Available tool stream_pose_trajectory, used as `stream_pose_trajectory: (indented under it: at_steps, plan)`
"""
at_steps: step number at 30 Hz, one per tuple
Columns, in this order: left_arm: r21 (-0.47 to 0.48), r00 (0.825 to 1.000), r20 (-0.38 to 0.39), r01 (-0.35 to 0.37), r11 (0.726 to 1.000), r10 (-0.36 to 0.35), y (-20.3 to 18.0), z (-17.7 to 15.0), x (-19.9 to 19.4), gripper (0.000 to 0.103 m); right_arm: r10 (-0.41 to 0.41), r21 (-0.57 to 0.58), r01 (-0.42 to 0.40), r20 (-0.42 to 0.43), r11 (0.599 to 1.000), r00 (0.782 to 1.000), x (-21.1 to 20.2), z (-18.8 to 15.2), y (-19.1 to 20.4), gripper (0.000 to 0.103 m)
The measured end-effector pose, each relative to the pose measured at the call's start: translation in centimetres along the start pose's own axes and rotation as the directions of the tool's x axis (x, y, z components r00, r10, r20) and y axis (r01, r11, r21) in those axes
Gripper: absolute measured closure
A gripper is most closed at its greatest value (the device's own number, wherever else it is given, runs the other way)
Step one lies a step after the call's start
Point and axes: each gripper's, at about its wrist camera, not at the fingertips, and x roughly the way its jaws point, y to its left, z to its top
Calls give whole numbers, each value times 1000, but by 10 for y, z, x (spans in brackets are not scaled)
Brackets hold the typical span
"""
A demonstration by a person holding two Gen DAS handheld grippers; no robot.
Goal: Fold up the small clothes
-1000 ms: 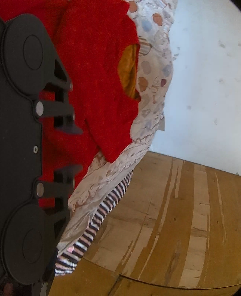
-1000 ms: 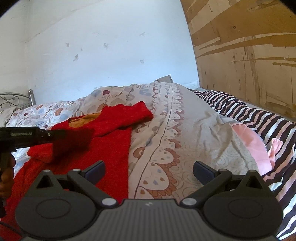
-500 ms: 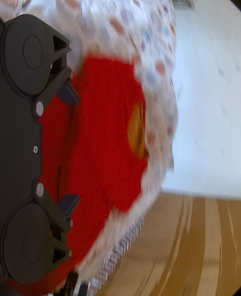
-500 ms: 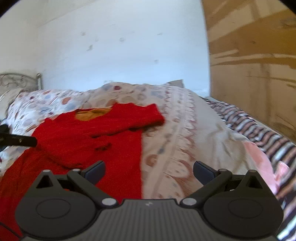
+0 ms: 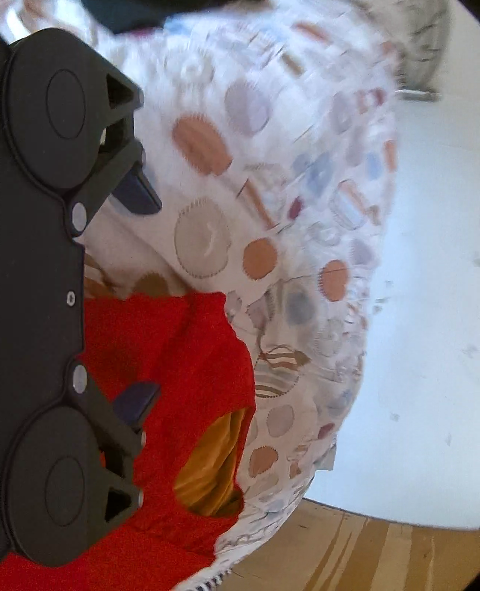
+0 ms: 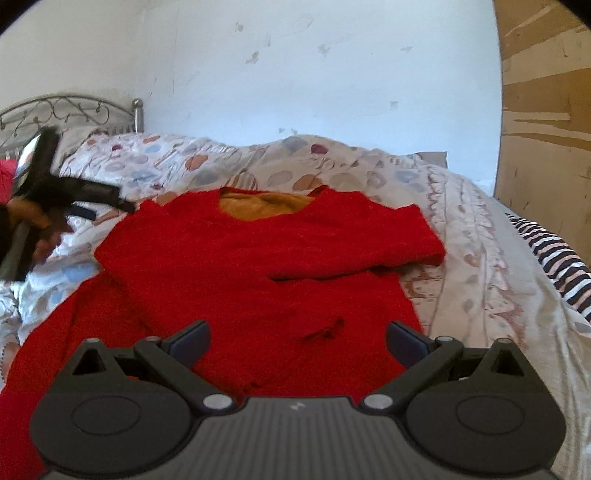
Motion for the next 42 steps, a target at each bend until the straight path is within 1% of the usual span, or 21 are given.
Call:
stream_pose_trajectory:
  at_steps: [1, 2, 3, 4, 6, 8, 10, 12, 14, 15, 17, 18, 19, 20, 22, 24, 27, 30, 33, 37, 42]
  plan:
    - [-19, 1000, -20, 20, 1000, -20, 3, 6, 11, 22, 4, -3, -5, -11, 1000, 1000, 4, 0, 0, 0]
    - [-32, 999, -34, 36, 999, -37, 6, 11, 19, 27, 10, -4, -10, -26, 1000, 1000, 7, -1, 0, 0]
    - [-39, 998, -43, 46, 998, -48, 5, 12, 24, 40, 15, -2, -15, -39, 1000, 999, 10, -2, -1, 0]
    - [-45, 997, -51, 59, 997, -61, 6, 14, 31, 56, 20, 5, -20, -49, 1000, 999, 12, -3, -3, 0]
    - [-45, 993, -55, 99, 994, -101, 5, 18, 38, 72, 32, 21, -31, -49, 999, 998, 13, -6, -6, 0]
    - [2, 997, -10, 77, 997, -77, -4, 19, 36, 81, 46, 35, -45, -47, 998, 998, 13, -7, -9, 0]
    - [85, 998, 33, 56, 995, -59, -16, 18, 33, 86, 55, 45, -53, -48, 998, 997, 13, -8, -11, 0]
    - [145, 998, 61, 19, 989, -28, -28, 15, 35, 87, 57, 46, -55, -49, 997, 997, 13, -9, -11, 0]
    - [177, 998, 44, -42, 983, 35, -34, 10, 43, 87, 59, 43, -57, -50, 997, 997, 14, -9, -10, 0]
    - [176, 998, 36, -58, 983, 52, -34, 9, 46, 86, 61, 41, -59, -52, 997, 997, 14, -9, -10, 0]
    - [138, 998, 38, -62, 988, 57, -34, 10, 46, 80, 65, 44, -63, -53, 997, 997, 13, -10, -11, 0]
    - [118, 997, 36, -68, 991, 64, -31, 10, 43, 69, 67, 46, -65, -52, 997, 996, 13, -10, -11, 0]
    - [101, 997, 34, -75, 992, 72, -31, 11, 40, 56, 69, 49, -66, -51, 997, 996, 13, -10, -12, 0]
    - [90, 996, 35, -85, 992, 82, -30, 12, 36, 49, 70, 52, -67, -50, 996, 996, 13, -11, -12, 0]
    - [80, 994, 55, -102, 991, 98, -30, 11, 25, 25, 68, 53, -65, -48, 996, 997, 13, -11, -12, 0]
    - [77, 990, 78, -119, 990, 113, -32, 8, 12, 16, 64, 52, -62, -47, 997, 997, 11, -12, -11, 0]
    - [64, 988, 96, -131, 989, 125, -34, 0, -14, 8, 57, 45, -55, -45, 997, 997, 6, -13, -9, 0]
    - [57, 989, 114, -105, 993, 98, -37, -19, -50, 2, 43, 24, -43, -13, 999, 999, -8, -17, -9, 0]
    - [60, 992, 112, -64, 996, 57, -43, -47, -84, 1, -21, 10, 21, 12, 1000, 1000, -27, -22, -11, 0]
    - [61, 997, 79, 2, 998, -7, -55, -90, -128, 1, -65, 8, 65, 11, 998, 998, -55, -35, -19, 0]
    - [90, 995, 58, 73, 993, -78, -68, -143, -178, 1, -116, -39, 116, -9, 992, 993, -93, -60, -33, 0]
